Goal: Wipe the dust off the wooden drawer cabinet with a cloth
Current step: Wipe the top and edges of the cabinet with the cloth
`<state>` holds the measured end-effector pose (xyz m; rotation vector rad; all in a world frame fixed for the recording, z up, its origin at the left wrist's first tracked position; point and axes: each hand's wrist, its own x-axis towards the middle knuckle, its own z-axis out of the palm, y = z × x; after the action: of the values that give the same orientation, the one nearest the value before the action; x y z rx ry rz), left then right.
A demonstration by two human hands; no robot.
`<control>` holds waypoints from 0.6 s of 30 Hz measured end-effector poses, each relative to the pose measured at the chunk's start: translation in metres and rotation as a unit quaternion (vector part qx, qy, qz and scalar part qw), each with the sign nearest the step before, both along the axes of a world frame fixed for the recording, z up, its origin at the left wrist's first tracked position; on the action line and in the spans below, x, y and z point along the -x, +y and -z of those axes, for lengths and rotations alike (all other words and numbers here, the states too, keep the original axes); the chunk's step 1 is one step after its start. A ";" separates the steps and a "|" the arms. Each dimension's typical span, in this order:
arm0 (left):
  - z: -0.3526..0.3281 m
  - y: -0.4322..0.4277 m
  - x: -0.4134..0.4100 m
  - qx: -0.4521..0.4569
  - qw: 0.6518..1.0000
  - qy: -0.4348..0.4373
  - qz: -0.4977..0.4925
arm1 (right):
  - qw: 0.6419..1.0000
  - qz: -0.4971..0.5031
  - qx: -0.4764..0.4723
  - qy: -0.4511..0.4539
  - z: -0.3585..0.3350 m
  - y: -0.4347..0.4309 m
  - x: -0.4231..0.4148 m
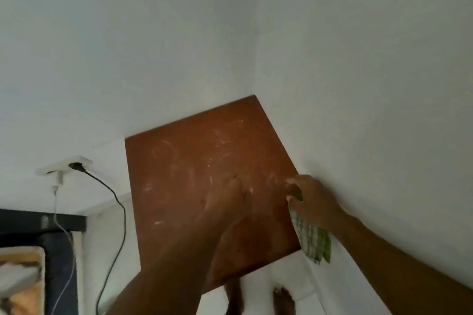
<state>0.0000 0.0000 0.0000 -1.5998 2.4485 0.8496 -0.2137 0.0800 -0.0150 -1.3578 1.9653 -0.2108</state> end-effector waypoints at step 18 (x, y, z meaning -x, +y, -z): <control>0.155 -0.013 -0.009 0.125 0.986 0.041 0.105 | 0.957 0.003 0.284 0.066 0.130 0.032 -0.012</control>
<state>0.0094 -0.0135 -0.1550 -1.3618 2.8143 0.6084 -0.2014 0.1121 -0.1450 -1.7582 2.1091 -0.7507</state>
